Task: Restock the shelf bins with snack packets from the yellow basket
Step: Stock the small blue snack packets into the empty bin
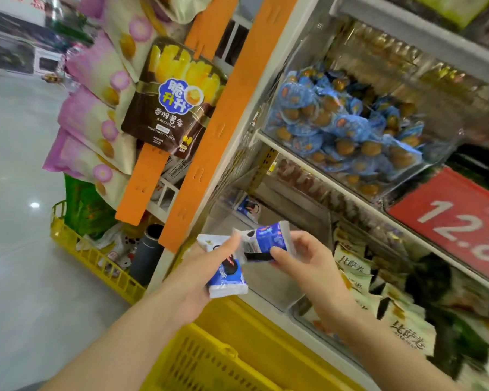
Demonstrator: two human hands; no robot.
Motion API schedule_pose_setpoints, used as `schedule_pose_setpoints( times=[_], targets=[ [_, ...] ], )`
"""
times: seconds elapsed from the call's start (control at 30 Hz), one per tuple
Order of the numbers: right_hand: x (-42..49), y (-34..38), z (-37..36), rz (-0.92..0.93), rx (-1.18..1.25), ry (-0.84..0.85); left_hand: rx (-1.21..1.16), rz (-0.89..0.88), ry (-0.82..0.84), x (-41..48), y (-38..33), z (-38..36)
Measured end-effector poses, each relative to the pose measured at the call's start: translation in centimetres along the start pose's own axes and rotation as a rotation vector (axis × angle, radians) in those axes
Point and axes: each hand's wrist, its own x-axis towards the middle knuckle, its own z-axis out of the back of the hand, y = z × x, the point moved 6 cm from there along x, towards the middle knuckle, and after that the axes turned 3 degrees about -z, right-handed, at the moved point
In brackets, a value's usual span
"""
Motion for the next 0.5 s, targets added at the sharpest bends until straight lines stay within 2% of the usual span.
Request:
schedule_pose_setpoints(
  times=[0.13, 0.2, 0.27, 0.4, 0.5],
  targets=[
    [-1.6, 2.0, -1.8, 0.408, -0.434, 0.131, -0.105, 0.000, 0.052, 0.3, -0.3, -0.4],
    [-2.0, 1.8, -2.7, 0.426, -0.519, 0.247, -0.103, -0.055, 0.010, 0.7, -0.6, 0.0],
    [-1.9, 1.3, -2.8, 0.337, -0.422, 0.309, -0.090, -0.118, -0.029, 1.0, -1.0, 0.4],
    [-0.6, 0.0, -2.2, -0.017, -0.130, 0.228, -0.065, -0.226, -0.004, 1.6, -2.0, 0.5],
    [0.4, -1.0, -2.8, -0.192, -0.118, 0.264, 0.069, -0.283, 0.026, 2.0, -2.3, 0.2]
  ],
)
